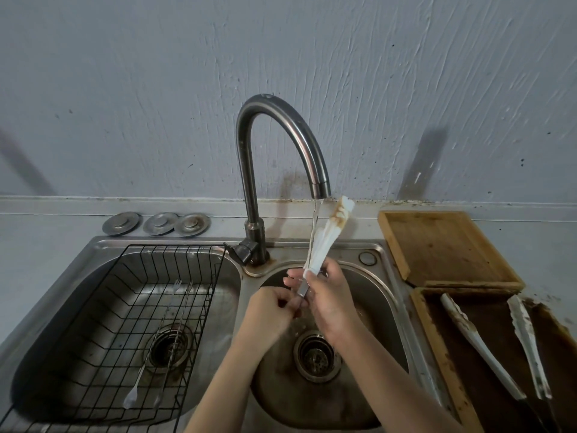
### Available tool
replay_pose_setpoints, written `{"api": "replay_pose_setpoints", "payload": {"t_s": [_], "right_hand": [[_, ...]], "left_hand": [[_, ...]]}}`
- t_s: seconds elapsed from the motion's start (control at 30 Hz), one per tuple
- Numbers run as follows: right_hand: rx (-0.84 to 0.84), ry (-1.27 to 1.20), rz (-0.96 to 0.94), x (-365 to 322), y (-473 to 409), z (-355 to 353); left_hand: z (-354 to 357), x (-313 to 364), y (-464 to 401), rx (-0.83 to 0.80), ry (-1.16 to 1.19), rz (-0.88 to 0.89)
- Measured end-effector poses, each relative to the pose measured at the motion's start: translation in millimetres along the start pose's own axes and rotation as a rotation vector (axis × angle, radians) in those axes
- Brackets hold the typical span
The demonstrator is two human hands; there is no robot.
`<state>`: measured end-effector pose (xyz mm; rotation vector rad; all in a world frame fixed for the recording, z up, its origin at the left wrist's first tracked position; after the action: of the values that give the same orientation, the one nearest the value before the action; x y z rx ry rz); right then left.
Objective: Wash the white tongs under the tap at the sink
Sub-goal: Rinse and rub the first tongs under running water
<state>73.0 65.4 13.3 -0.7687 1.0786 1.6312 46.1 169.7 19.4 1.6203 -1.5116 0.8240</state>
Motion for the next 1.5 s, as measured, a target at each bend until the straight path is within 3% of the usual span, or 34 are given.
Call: {"api": "replay_pose_setpoints", "payload": {"t_s": [0.6,0.87,1.1,1.17,1.23,1.33,1.4,1.5], "right_hand": [[0.086,0.161,-0.035,4.4,1.7,4.3],[0.041,0.079,-0.02,-0.6,6.4,2.5],[0.034,0.15,-0.035,-1.8,3.7,-2.4],[0.036,0.243,-0.046,-4.0,1.1,-7.5],[0.071,0.49,-0.105,-8.0,-1.9,-16.9],[0.126,0.898,-0.225,-14.0,-2.5,-30.7],[0.103,1.074,-0.253,-14.5,1.0,-34.7],[0.07,1.25,-0.285,-13.8,7.3,-34.6]], "left_hand": [[6.7,-2.5,-1.8,-0.031,-0.002,-0.039],[8.0,-2.1,-1.6,-0.042,-0.001,-0.044],[10.4,-5.9,-1.1,-0.062,0.025,-0.033],[11.9,-8.2,-1.1,-0.125,0.061,-0.029],[10.3,-11.5,-1.7,-0.169,0.066,-0.026],[1.6,-21.0,-7.6,-0.064,0.127,-0.053],[0.3,-23.1,-10.2,-0.021,0.334,-0.117],[15.0,-16.3,-9.7,-0.121,0.804,-0.235]]}}
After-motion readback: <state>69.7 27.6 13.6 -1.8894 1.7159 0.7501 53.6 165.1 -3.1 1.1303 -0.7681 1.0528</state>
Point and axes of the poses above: each hand's wrist, its own y-axis away from the middle knuckle, its own z-axis out of the palm, x = y × z, the point moved 4 cm from there along -y, towards the middle knuckle, and after that the axes turned 3 degrees about z, right-handed, at the moved point
